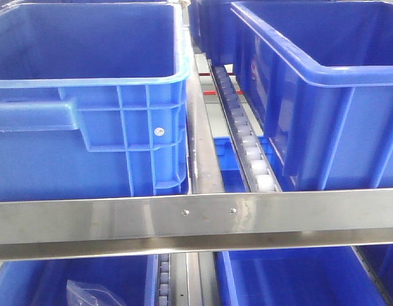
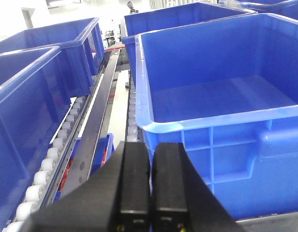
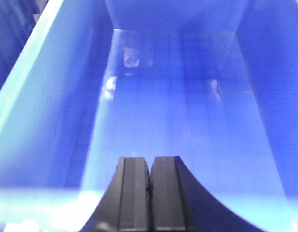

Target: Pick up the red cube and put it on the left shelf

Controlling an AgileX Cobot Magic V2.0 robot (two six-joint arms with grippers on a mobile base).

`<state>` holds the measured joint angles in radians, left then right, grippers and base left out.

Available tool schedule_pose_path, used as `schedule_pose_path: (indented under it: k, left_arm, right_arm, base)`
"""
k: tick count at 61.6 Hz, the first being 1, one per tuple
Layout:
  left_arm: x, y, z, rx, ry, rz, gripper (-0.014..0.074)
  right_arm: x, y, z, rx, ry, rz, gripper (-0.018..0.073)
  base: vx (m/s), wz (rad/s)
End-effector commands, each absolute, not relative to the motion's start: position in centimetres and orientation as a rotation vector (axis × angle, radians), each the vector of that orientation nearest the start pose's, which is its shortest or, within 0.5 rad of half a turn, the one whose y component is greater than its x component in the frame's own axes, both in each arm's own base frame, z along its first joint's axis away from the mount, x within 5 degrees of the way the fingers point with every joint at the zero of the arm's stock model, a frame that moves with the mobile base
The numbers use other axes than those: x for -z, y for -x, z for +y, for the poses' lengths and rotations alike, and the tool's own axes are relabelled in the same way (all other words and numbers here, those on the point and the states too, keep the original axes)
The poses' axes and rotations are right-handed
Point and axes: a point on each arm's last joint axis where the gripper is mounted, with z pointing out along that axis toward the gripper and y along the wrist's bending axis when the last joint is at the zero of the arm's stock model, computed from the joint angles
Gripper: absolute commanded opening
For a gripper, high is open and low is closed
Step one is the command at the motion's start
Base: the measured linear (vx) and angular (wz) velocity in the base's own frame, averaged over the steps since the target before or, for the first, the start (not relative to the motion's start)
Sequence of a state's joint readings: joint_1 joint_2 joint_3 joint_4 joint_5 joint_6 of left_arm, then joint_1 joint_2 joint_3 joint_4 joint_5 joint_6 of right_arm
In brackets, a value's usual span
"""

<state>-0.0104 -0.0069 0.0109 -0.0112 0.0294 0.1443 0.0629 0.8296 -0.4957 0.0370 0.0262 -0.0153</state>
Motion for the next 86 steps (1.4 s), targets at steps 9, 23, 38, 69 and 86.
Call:
schedule_pose_path:
  k: [9, 23, 38, 69, 86]
  left_arm:
    - [-20.8, -5.6, -0.1, -0.097, -0.101, 1.443, 0.0106]
    - [-20.8, -5.6, -0.1, -0.097, -0.101, 1.443, 0.0106]
    - [-20.8, -5.6, -0.1, -0.097, -0.101, 1.443, 0.0106]
    - [-20.8, -5.6, -0.1, -0.097, -0.101, 1.443, 0.0106]
    - [-20.8, -5.6, -0.1, -0.097, -0.101, 1.443, 0.0106]
  right_arm:
    - [-29.9, -14.4, 0.8, -0.054, 0.031, 1.632, 0.005]
    - [-28.4, -11.9, 0.7, -0.055, 0.03, 1.606, 0.005]
    - [-26.9, -10.3, 0.6, -0.056, 0.034, 1.651, 0.005]
    - [-26.8, -10.3, 0.6, -0.056, 0.034, 1.659, 0.005]
    - [-26.8, -10.3, 0.6, -0.056, 0.034, 1.659, 0.005]
  base:
    - [-0.01, -0.08]
    - [0.0, 0.0]
    - [0.0, 0.0]
    - [0.0, 0.0]
    - [0.0, 0.0]
